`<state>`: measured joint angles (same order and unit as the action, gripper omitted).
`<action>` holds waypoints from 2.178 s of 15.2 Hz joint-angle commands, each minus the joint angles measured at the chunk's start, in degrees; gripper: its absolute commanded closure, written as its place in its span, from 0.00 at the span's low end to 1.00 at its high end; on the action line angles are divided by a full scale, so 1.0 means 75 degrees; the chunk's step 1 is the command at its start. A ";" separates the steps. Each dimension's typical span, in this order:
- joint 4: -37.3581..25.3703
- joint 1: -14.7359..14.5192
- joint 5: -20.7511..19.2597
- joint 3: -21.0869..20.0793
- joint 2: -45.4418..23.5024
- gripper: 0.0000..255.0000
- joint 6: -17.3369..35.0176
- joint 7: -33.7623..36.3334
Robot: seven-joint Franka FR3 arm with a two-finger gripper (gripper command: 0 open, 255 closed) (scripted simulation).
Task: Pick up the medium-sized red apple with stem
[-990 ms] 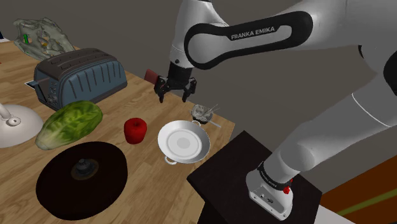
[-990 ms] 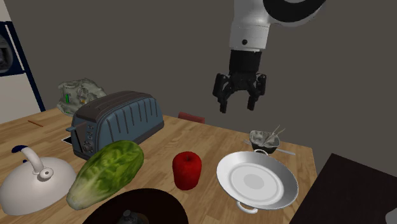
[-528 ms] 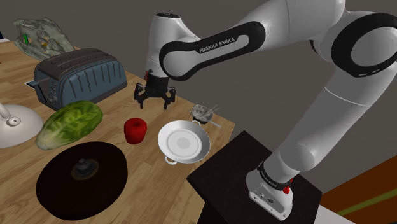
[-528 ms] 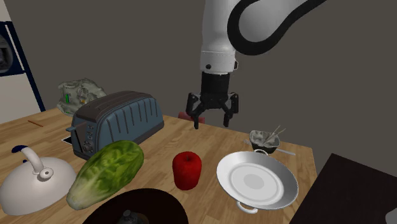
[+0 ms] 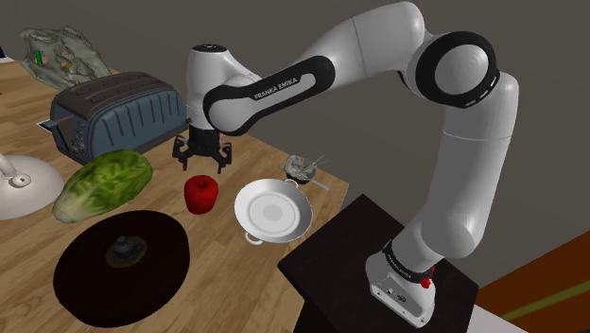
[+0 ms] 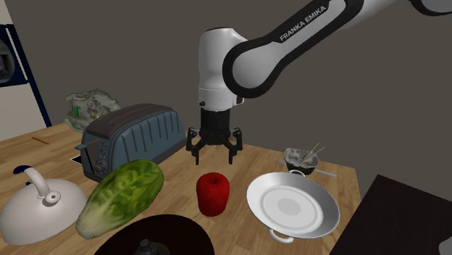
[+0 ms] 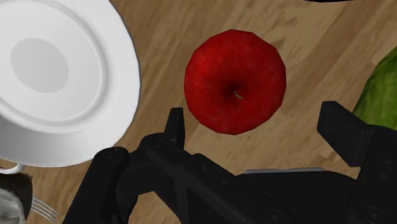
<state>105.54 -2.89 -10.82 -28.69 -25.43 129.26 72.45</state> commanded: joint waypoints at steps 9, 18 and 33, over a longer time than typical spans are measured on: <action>-0.0019 -0.0199 -0.0311 0.0218 -0.0585 1.00 0.0521 0.0248; 0.0002 -0.0191 -0.0308 0.0216 -0.0574 1.00 0.0531 0.0244; -0.0390 0.0034 0.0196 -0.0097 0.0290 1.00 -0.0653 -0.0018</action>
<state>102.96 -2.70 -9.58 -29.28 -23.64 125.07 72.41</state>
